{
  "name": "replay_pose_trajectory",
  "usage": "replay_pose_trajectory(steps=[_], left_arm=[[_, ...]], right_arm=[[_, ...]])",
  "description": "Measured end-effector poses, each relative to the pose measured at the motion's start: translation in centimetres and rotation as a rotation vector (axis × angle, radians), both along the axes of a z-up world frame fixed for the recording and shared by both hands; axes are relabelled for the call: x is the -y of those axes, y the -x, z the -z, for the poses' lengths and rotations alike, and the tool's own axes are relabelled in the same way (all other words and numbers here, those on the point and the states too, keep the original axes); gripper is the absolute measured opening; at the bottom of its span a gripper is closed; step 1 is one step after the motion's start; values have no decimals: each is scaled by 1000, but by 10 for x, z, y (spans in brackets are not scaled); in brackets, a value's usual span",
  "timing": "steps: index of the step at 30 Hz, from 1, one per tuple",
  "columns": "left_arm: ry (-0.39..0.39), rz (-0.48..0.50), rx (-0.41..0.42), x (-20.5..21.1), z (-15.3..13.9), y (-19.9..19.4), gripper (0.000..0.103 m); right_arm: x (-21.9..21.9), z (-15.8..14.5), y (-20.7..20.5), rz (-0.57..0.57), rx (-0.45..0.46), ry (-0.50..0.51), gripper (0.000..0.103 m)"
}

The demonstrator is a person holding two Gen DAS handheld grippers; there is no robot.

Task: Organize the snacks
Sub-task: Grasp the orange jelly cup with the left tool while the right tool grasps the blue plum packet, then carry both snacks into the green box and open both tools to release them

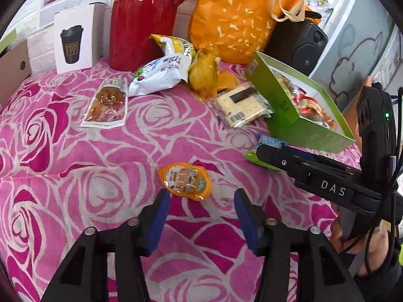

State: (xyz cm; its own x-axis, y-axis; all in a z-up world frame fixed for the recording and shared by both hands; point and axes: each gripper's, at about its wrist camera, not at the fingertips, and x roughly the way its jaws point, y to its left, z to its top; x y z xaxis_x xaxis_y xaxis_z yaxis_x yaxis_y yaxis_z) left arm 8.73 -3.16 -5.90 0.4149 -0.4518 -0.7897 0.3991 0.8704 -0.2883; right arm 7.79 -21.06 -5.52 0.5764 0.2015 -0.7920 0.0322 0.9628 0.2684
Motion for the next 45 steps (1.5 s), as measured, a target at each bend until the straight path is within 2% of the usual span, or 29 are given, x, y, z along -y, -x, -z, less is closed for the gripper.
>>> replay_pose_trajectory(steps=[8, 10, 11, 16, 24, 29, 36, 45], left_arm=[[-23, -31, -29, 6, 13, -20, 55], [-36, -25, -17, 8, 16, -22, 54], [-48, -23, -10, 10, 16, -22, 46], [-72, -13, -1, 8, 13, -18, 38], [-45, -64, 99, -17, -31, 2, 37], [8, -39, 160, -12, -66, 8, 37], [86, 56, 180, 35, -94, 2, 37], [135, 189, 185, 124, -107, -22, 37]], right_arm=[[5, 11, -10, 33, -24, -5, 53], [7, 13, -10, 34, -25, -9, 49], [7, 13, -9, 32, -23, 6, 38], [11, 8, -4, 20, -10, -16, 33], [16, -15, 12, 32, 60, -27, 33], [22, -36, 26, 41, 122, -47, 33], [43, -67, 44, 82, 208, -16, 33], [116, -80, 58, 249, 240, 84, 33]])
